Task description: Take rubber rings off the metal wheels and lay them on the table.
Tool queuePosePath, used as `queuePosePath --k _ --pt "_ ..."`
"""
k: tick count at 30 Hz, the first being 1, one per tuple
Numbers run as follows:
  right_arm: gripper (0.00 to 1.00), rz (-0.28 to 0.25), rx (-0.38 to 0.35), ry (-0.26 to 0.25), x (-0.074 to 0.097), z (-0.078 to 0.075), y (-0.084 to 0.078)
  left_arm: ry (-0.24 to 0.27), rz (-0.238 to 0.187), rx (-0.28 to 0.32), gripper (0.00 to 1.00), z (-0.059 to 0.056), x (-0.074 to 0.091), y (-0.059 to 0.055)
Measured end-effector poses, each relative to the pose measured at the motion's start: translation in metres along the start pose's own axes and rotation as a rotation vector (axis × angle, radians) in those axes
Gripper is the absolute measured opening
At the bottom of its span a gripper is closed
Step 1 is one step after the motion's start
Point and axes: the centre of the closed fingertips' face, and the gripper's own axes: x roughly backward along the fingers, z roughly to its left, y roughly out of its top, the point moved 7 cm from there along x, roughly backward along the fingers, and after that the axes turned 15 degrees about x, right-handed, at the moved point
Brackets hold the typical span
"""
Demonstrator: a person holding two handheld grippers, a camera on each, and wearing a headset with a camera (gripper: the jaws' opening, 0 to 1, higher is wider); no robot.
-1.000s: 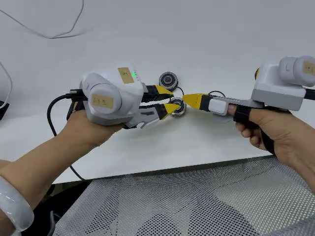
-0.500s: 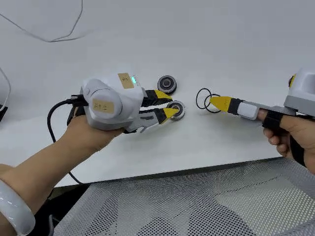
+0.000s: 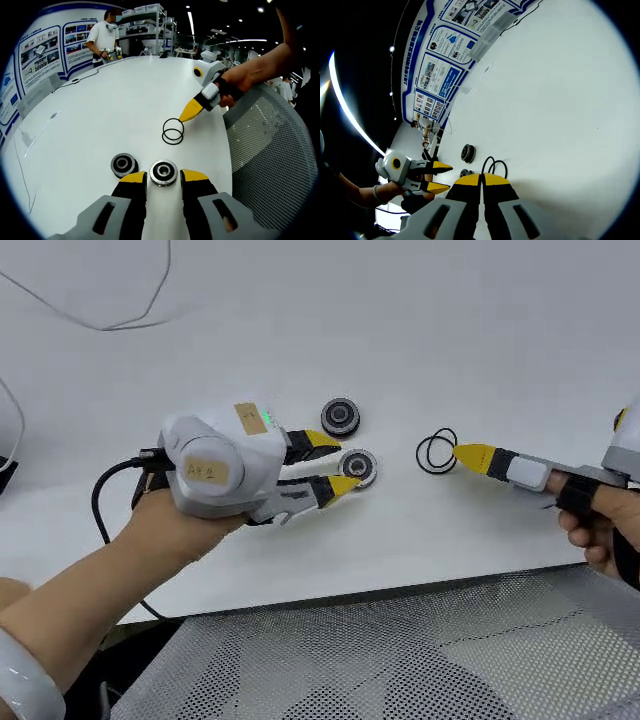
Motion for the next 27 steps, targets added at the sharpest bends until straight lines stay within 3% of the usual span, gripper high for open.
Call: queuePosePath --k 8,18,27 --pt "0.08 0.036 0.032 -0.023 0.0 0.0 -0.001 0.031 -0.006 0.027 0.32 0.007 0.012 -0.007" --pt "0.15 0.103 0.125 -0.04 -0.004 0.003 -0.006 0.075 -0.018 0.076 0.4 0.02 0.024 -0.02" --pt "0.2 0.163 0.216 -0.048 -0.005 0.006 -0.007 0.093 -0.023 0.1 0.48 0.025 0.028 -0.026"
